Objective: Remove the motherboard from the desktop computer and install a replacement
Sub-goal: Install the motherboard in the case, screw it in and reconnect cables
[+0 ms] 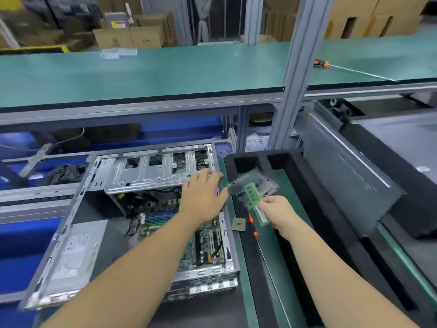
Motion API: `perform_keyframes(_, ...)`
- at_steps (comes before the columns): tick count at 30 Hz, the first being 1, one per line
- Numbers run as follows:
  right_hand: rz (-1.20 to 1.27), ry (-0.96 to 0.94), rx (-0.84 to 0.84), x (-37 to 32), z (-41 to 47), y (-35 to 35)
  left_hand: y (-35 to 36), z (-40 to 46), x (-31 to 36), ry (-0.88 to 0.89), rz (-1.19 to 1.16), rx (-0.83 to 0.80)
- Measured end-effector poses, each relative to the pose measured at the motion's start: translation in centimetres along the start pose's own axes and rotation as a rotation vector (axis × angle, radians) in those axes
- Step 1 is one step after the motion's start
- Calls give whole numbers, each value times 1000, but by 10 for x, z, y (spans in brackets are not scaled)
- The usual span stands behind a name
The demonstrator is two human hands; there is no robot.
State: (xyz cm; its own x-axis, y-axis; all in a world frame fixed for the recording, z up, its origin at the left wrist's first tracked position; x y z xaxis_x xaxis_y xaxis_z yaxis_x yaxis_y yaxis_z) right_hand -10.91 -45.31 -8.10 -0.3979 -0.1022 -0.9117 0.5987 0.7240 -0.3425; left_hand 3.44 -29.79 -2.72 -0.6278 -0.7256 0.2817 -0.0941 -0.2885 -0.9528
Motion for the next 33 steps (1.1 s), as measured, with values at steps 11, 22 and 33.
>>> perform_keyframes(11, -185, 52, -83, 31, 43, 71, -3, 2, -6, 4, -73, 54)
perform_keyframes(22, -485, -21, -178, 23, 46, 79, -10, 5, -10, 86, -118, 29)
perform_keyframes(33, -295, -435, 249, -82, -4, 72, -62, -14, -161, -100, 152, -24)
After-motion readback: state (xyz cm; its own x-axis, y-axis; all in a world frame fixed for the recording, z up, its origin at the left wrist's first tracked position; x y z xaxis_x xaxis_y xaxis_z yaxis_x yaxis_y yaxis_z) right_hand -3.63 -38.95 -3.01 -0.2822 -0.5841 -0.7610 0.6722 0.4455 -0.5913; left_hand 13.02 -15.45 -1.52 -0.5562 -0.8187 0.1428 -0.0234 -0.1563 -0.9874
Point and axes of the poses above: each hand's wrist, its own z-axis towards the middle knuckle, its own y-axis out of the palm, x = y × z, the point moved 5 cm from there along z, towards the middle knuckle, and after that the axes turned 10 degrees about -y, right-handed, at the moved point
